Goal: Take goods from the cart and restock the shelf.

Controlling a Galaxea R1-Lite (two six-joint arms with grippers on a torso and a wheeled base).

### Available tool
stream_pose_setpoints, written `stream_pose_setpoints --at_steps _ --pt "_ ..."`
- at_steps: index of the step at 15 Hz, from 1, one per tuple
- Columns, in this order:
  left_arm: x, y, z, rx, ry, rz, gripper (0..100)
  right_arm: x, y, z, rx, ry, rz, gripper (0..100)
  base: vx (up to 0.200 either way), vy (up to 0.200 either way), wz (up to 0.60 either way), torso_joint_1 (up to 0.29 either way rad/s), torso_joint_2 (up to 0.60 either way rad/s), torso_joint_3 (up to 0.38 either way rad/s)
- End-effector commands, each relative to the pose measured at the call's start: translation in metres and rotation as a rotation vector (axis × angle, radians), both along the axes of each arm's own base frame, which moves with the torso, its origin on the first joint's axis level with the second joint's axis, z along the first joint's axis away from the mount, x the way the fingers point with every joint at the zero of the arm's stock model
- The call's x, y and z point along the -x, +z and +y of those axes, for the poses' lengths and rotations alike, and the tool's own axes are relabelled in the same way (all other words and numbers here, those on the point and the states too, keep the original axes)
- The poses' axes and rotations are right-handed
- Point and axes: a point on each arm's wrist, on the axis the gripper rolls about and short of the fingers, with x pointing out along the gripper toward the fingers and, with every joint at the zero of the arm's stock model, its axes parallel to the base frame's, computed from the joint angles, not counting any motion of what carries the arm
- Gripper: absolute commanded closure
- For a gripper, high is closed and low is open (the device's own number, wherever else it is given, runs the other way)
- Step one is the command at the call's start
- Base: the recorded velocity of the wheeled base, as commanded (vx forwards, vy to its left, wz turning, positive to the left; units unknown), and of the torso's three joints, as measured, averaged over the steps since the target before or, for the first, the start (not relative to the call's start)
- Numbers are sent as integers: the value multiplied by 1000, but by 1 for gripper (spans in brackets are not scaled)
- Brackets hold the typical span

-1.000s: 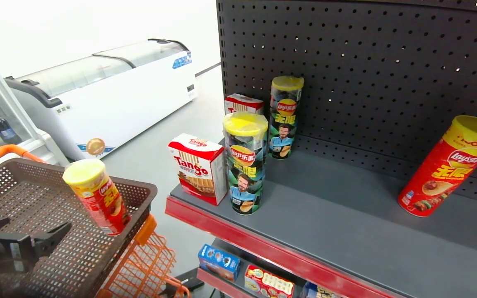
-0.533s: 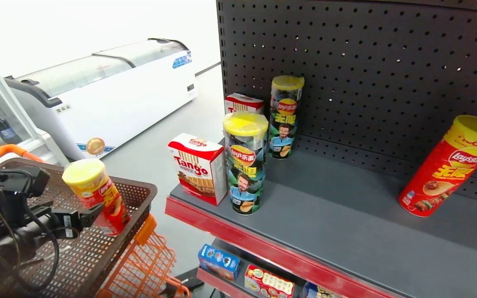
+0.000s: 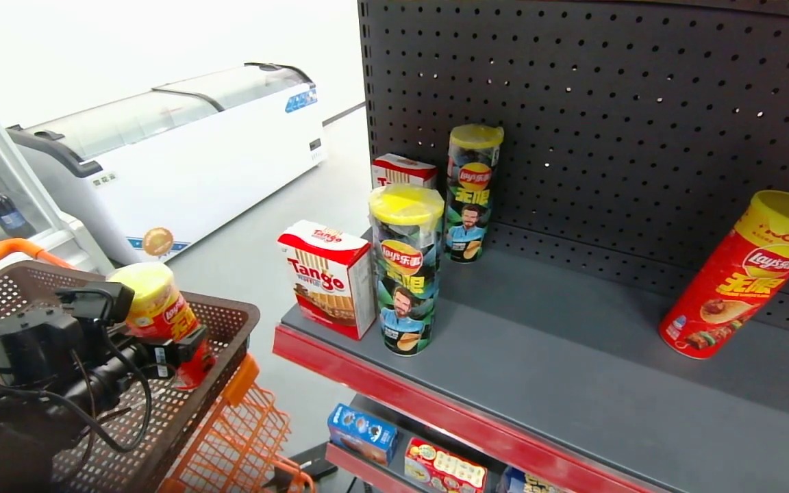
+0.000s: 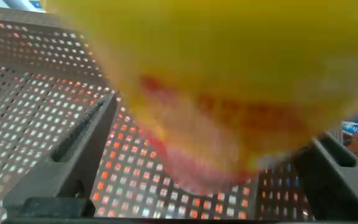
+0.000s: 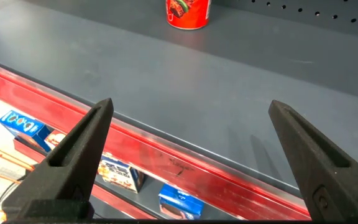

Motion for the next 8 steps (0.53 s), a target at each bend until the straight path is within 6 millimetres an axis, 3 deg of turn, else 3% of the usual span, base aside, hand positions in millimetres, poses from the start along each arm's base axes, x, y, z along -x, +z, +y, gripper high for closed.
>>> stream_pose_setpoints --at_steps 1,7,8 --pt "-8 -13 0 6 -4 35 0 0 0 0 1 1 1 0 0 0 0 0 0 0" --pt "-21 -11 2 -1 -4 -6 0 0 0 0 1 1 1 0 0 0 0 0 0 0" --pt "-23 -10 1 -9 -11 -14 100 0 0 0 1 1 1 0 0 0 0 0 0 0"
